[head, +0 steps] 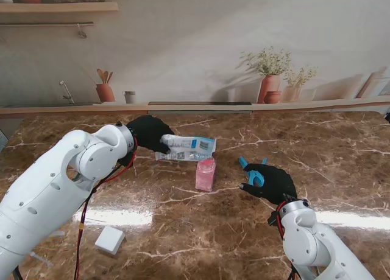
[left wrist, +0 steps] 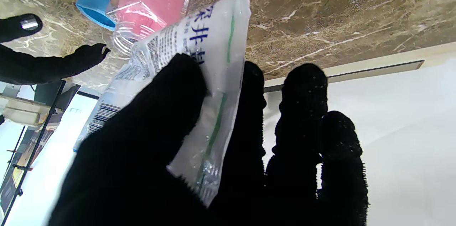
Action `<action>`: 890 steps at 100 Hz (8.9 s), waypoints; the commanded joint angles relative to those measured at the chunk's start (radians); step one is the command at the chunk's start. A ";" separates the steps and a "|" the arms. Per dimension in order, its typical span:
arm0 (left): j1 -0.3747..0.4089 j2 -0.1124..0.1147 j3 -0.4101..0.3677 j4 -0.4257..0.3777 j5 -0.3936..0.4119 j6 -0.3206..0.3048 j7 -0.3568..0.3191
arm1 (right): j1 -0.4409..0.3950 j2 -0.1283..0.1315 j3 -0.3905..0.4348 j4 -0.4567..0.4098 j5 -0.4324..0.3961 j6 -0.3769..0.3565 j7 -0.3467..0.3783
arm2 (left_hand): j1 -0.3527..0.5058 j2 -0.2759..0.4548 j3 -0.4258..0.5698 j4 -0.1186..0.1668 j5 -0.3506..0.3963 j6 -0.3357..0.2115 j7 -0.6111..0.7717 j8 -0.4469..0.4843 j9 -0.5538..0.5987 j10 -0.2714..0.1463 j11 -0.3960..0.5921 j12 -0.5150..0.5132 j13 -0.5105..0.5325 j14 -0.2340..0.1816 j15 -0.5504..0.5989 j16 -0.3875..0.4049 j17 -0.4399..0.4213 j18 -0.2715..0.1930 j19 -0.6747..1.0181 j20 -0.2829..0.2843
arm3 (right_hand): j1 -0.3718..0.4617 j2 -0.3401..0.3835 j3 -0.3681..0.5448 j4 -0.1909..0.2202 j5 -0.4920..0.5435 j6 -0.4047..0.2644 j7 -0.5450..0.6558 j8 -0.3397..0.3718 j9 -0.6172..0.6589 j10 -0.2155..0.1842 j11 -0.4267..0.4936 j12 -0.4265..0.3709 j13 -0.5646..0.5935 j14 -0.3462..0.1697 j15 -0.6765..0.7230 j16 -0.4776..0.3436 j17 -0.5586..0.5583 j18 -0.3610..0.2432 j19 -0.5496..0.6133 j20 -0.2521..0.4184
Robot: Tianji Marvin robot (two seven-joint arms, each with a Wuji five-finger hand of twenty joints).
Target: Fill the seasoning bottle
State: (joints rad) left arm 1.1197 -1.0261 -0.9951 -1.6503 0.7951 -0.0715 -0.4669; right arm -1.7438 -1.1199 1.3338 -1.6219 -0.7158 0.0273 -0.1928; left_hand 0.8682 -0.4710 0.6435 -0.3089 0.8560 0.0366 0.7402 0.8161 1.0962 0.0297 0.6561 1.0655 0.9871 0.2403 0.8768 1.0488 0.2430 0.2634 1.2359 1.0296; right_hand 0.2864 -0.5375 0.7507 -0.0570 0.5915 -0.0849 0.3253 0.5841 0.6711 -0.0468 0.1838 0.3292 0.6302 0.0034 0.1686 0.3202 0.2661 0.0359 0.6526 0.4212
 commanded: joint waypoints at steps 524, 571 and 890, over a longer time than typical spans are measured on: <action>0.509 -0.047 -0.086 0.118 -0.854 -0.358 0.143 | -0.130 -0.001 -0.223 -0.272 0.013 0.026 0.014 | 0.164 0.150 0.179 0.092 0.059 -0.246 0.360 0.085 0.030 -0.077 0.012 -0.155 -0.011 0.028 0.092 0.090 0.060 0.034 0.224 0.212 | 0.293 -0.287 0.383 -0.245 0.285 -0.163 0.601 0.062 0.566 -0.042 0.276 0.325 0.560 -0.026 0.512 0.310 0.479 0.077 0.807 0.334; 0.455 -0.065 -0.041 0.237 -0.831 -0.292 0.166 | -0.030 -0.005 -0.309 -0.169 0.213 0.067 0.123 | 0.164 0.135 0.174 0.072 0.052 -0.246 0.336 0.073 0.032 -0.068 -0.042 -0.173 -0.013 0.024 0.035 0.061 0.051 0.032 0.203 0.176 | 0.214 -0.331 0.342 -0.256 0.233 -0.140 0.563 0.002 0.512 -0.063 0.388 0.526 0.456 -0.041 0.689 0.471 0.352 0.067 0.790 0.302; 0.342 -0.038 0.017 0.292 -0.438 -0.304 0.237 | -0.013 0.016 -0.351 -0.091 -0.199 0.030 -0.083 | -0.014 -0.126 0.051 0.125 0.087 -0.260 0.173 -0.531 0.156 -0.027 -0.279 -0.369 -0.112 -0.038 -0.210 -0.141 -0.090 -0.069 -0.021 0.066 | -0.084 -0.316 0.349 -0.121 0.036 0.059 0.034 0.083 0.121 -0.005 0.207 0.214 0.164 -0.011 0.372 0.311 0.167 0.059 0.496 0.446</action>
State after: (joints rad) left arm 1.4560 -1.0618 -0.9837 -1.3749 0.3508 -0.3738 -0.2315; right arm -1.7728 -1.0963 1.0002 -1.7350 -0.9348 0.0366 -0.3063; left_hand 0.8206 -0.5742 0.6650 -0.1605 0.8898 -0.1179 0.8713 0.2938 1.1925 0.0343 0.3900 0.7060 0.8555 0.1345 0.6791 0.9334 0.1619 0.1619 1.2157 1.0942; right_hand 0.2489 -0.8619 1.1077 -0.2051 0.5969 -0.0352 0.3687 0.6837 0.7550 -0.0629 0.3978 0.5631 0.7405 -0.0199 0.5424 0.6334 0.4056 0.0887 1.1253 0.8356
